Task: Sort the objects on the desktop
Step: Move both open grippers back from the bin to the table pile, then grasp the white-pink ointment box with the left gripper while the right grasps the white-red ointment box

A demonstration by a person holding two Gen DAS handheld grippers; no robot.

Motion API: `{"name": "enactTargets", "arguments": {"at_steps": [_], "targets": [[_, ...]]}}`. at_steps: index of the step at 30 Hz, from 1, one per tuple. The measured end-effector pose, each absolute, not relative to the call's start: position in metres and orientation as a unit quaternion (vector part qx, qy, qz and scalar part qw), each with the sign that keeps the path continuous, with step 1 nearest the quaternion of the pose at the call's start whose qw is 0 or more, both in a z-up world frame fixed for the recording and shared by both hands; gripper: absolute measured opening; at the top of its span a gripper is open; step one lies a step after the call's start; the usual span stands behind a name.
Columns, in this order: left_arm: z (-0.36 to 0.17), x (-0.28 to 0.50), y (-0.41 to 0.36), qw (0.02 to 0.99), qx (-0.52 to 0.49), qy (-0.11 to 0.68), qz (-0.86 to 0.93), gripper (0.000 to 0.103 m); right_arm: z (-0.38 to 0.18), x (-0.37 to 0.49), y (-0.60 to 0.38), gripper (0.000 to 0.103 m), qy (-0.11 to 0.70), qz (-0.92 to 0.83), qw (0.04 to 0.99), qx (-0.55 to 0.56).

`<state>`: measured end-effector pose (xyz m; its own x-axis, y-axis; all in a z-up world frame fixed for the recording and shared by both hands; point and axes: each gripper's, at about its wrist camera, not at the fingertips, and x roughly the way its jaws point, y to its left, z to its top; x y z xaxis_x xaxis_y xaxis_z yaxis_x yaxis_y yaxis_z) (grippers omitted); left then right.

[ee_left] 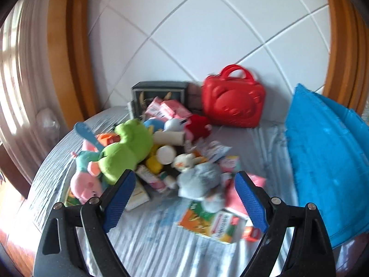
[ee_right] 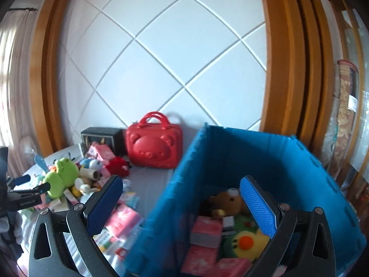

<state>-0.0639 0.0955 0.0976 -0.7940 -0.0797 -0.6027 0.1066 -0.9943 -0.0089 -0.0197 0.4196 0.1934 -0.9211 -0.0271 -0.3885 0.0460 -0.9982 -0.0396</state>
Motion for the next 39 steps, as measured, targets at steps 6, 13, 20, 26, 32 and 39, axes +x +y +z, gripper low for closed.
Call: {"name": "enactTargets", "arguments": {"at_steps": [6,13,20,26,32,39], "targets": [[0.052,-0.079,0.007,0.08,0.369,0.012,-0.926,0.088,0.176,-0.04,0.344,0.103,0.023,-0.974,0.037,0.222],[-0.006,-0.1,-0.054,0.066,0.425,0.001,-0.903,0.088,0.124,-0.058,0.288,0.103,0.023,-0.955,0.037,0.294],[-0.055,-0.133,-0.07,0.017,0.467,-0.001,-0.884,0.088,0.043,-0.081,0.275,0.103,-0.013,-0.915,0.015,0.403],[-0.082,-0.165,-0.068,0.0,0.491,-0.022,-0.871,0.088,-0.01,-0.1,0.286,0.103,-0.044,-0.882,-0.013,0.469],[-0.108,-0.187,-0.074,0.012,0.514,-0.034,-0.857,0.081,-0.04,-0.117,0.299,0.103,-0.054,-0.862,-0.044,0.503],[-0.115,-0.193,-0.078,0.025,0.507,-0.069,-0.859,0.082,-0.078,-0.145,0.305,0.103,-0.065,-0.838,-0.059,0.539]]}}
